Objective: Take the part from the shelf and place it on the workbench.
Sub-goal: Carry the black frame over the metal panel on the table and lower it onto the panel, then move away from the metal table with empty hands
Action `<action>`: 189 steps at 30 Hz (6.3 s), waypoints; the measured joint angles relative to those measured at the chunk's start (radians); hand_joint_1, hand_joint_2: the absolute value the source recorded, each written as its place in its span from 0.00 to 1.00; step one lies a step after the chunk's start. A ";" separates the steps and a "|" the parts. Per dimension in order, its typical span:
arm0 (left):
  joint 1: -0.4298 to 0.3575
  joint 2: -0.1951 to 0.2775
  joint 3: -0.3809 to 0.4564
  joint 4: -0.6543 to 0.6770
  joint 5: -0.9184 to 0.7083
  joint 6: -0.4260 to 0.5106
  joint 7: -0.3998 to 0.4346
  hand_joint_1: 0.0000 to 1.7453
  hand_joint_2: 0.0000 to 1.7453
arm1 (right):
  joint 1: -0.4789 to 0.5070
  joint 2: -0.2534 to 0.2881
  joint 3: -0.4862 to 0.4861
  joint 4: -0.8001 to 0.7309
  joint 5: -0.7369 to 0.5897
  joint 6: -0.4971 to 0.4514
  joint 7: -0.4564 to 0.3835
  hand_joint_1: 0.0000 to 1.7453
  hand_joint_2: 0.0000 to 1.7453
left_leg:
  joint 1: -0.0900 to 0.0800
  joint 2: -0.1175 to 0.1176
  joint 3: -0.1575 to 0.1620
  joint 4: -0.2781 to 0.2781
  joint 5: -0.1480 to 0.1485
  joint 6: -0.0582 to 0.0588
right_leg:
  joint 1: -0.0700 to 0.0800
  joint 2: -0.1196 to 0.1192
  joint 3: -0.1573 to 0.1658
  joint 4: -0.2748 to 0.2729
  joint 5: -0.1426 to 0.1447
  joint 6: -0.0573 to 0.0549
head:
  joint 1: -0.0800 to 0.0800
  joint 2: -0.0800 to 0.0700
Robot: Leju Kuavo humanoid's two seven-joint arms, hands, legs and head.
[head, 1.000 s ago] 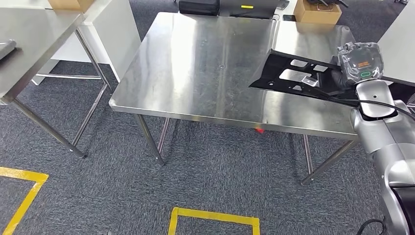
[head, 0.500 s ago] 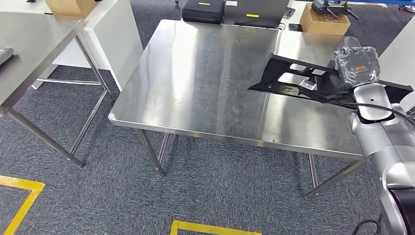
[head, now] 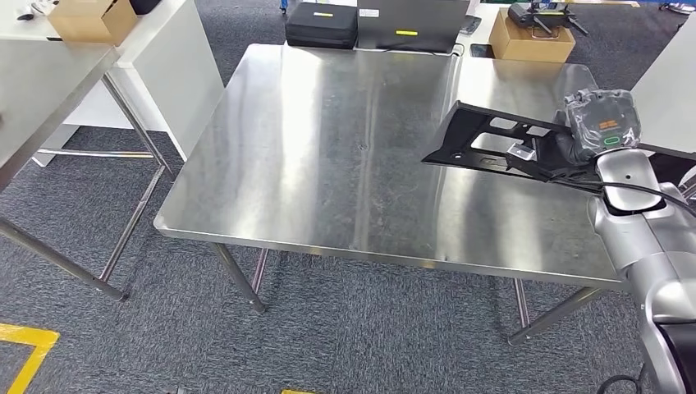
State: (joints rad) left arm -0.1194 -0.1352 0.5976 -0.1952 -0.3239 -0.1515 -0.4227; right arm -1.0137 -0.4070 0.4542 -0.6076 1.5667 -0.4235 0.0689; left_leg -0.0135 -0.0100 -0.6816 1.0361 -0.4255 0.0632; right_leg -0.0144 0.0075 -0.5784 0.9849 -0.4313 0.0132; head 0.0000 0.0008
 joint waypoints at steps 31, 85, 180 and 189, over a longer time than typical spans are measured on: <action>-0.005 0.006 0.000 0.000 -0.002 0.003 0.001 0.00 1.00 | 0.067 -0.019 -0.005 0.012 -0.020 -0.035 0.015 1.00 0.00 | 0.002 0.007 0.021 -0.017 0.021 -0.006 | -0.005 -0.005 0.016 0.004 -0.019 0.004 | 0.001 0.000; 0.026 0.014 0.058 0.000 0.021 -0.002 0.071 0.00 1.00 | -0.123 0.069 -0.241 0.175 -0.176 0.597 -0.061 0.00 0.00 | 0.011 -0.004 0.059 -0.020 -0.009 -0.030 | -0.016 -0.009 0.004 -0.008 -0.006 0.042 | -0.002 0.000; 0.056 -0.032 0.235 0.001 0.105 0.125 0.073 0.00 0.00 | 1.539 0.048 -0.114 -1.607 -0.034 -0.212 0.097 0.00 0.00 | -0.002 0.001 0.093 -0.032 -0.022 0.017 | -0.017 -0.011 0.002 0.179 -0.149 0.065 | 0.004 0.000; 0.057 -0.031 0.246 0.001 0.105 0.128 0.065 0.00 0.00 | 1.543 0.018 -0.082 -1.625 -0.029 -0.212 0.135 0.00 0.00 | 0.004 0.001 0.058 0.053 -0.094 -0.033 | -0.016 -0.013 0.081 -0.013 -0.069 -0.003 | -0.002 0.000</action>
State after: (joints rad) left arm -0.0629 -0.1665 0.8432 -0.1945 -0.2188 -0.0232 -0.3581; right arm 0.5292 -0.3894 0.3724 -2.2328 1.5373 -0.6355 0.2038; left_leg -0.0091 -0.0091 -0.6239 1.0887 -0.5195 0.0300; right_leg -0.0303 -0.0053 -0.4969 0.9723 -0.5000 0.0101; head -0.0019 0.0008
